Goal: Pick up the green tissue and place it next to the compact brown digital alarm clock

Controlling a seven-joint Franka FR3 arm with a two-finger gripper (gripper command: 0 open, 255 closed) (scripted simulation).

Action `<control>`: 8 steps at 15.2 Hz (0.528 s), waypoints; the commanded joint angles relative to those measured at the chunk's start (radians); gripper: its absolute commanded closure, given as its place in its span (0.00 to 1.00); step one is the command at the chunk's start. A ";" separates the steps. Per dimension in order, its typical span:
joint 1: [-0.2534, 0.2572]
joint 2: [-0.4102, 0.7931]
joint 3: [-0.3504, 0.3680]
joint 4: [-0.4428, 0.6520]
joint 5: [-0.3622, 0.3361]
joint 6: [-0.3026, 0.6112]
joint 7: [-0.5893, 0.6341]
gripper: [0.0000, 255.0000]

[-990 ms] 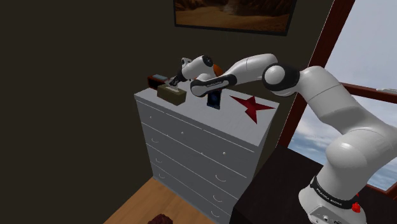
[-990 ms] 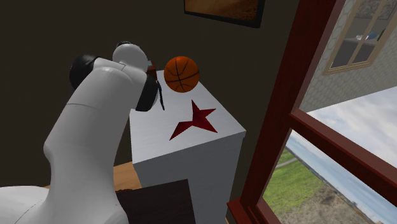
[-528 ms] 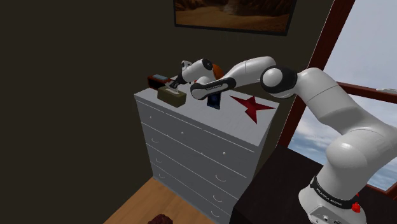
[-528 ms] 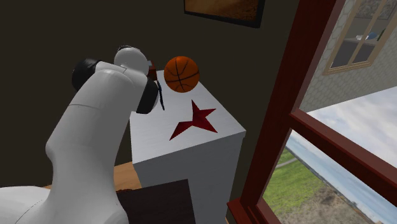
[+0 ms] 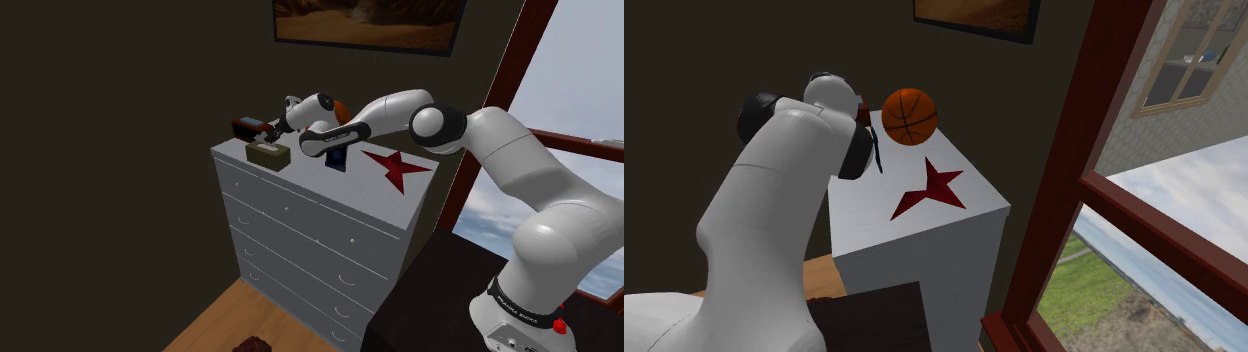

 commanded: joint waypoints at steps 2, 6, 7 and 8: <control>0.000 0.004 -0.003 -0.006 -0.001 0.003 0.005 0.00; -0.071 0.211 -0.042 -0.287 -0.036 0.093 0.119 0.00; -0.070 0.211 -0.042 -0.287 -0.036 0.093 0.118 0.00; -0.070 0.211 -0.042 -0.287 -0.035 0.093 0.118 0.00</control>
